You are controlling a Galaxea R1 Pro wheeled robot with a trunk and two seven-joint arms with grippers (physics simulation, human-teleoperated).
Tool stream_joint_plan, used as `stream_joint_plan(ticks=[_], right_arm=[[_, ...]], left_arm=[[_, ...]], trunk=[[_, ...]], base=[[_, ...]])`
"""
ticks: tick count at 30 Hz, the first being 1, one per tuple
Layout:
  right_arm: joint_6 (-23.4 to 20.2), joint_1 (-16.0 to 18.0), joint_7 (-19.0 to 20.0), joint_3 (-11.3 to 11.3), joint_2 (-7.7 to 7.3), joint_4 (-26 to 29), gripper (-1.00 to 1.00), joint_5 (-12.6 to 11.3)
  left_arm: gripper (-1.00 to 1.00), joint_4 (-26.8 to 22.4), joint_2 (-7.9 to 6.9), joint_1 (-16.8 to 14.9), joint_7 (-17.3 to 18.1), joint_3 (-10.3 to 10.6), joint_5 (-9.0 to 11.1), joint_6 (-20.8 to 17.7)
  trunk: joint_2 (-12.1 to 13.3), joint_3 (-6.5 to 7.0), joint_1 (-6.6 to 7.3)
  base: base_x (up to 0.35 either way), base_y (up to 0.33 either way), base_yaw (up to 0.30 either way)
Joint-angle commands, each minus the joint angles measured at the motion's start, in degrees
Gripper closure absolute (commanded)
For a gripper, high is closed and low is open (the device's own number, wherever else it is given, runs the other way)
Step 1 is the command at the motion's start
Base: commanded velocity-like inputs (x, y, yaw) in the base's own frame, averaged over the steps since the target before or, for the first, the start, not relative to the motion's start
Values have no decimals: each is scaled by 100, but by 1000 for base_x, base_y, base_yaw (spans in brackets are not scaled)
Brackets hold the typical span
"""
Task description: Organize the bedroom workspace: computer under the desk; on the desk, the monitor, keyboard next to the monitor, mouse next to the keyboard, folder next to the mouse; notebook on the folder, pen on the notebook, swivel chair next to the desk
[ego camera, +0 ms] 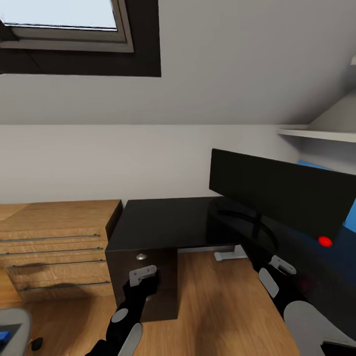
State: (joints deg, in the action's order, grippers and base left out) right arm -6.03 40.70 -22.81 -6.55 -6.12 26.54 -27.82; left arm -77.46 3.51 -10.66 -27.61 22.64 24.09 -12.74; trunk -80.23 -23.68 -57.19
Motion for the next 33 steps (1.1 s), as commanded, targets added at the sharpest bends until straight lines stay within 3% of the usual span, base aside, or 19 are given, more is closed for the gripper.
stream_joint_plan(ticks=[1, 5, 8, 10, 13, 17, 19, 20, 22, 25, 33], right_arm=[[-21, 0, -7, 100, 48, 29, 100, -46], [-21, -3, -25, 280, 237, 91, 100, -46], [-16, -5, -57, 422, 474, 186, 100, -35], [-14, 0, -238, 611, 685, 252, 100, -28], [-22, 6, -576, 704, 892, 558, 100, -42], [-25, 4, -710, 765, 1141, 927, 100, -46], [-12, -9, -722, 910, 1263, 985, 100, -39], [-12, -12, -719, 972, 1281, 992, 100, -37], [-10, -24, -723, 1378, 1329, 1017, 100, -32], [18, -30, -724, 1571, 1341, 1040, 100, -31], [43, -36, -742, 1569, 1324, 1029, 100, -23]], left_arm=[[-100, -6, -7, -6, -41, 8, 30, -21], [-100, -21, -23, -6, -48, -10, 14, -60], [-100, -57, -147, -6, -57, -53, 10, -239], [-100, -193, -298, -6, -59, -181, 13, -336], [-100, -326, -395, -6, -60, -473, 16, -380], [-100, -363, -424, -6, -60, -587, 16, -392], [-100, -370, -432, -6, -60, -612, 14, -393], [-100, -371, -434, -6, -60, -615, 14, -393], [-100, -375, -431, -6, -60, -616, 9, -395], [-100, -381, -430, -6, -60, -606, 14, -396], [-100, -379, -431, -6, -50, -575, 11, -404]], trunk=[[-4, -7, 0], [-4, -7, 0], [-4, -7, 0], [-4, -9, 0], [-4, -15, 0], [-4, -20, 0], [-4, -20, 0], [-4, -21, 0], [-4, -21, 0], [-4, -21, 0], [-4, -21, 0]], base=[[0, 0, 245], [0, 0, 264], [0, 0, 275], [0, 0, 278], [0, 0, 279], [0, 93, 179], [0, 230, 56], [0, 257, 35], [0, 287, 13], [0, 270, 2], [251, 125, 57]])
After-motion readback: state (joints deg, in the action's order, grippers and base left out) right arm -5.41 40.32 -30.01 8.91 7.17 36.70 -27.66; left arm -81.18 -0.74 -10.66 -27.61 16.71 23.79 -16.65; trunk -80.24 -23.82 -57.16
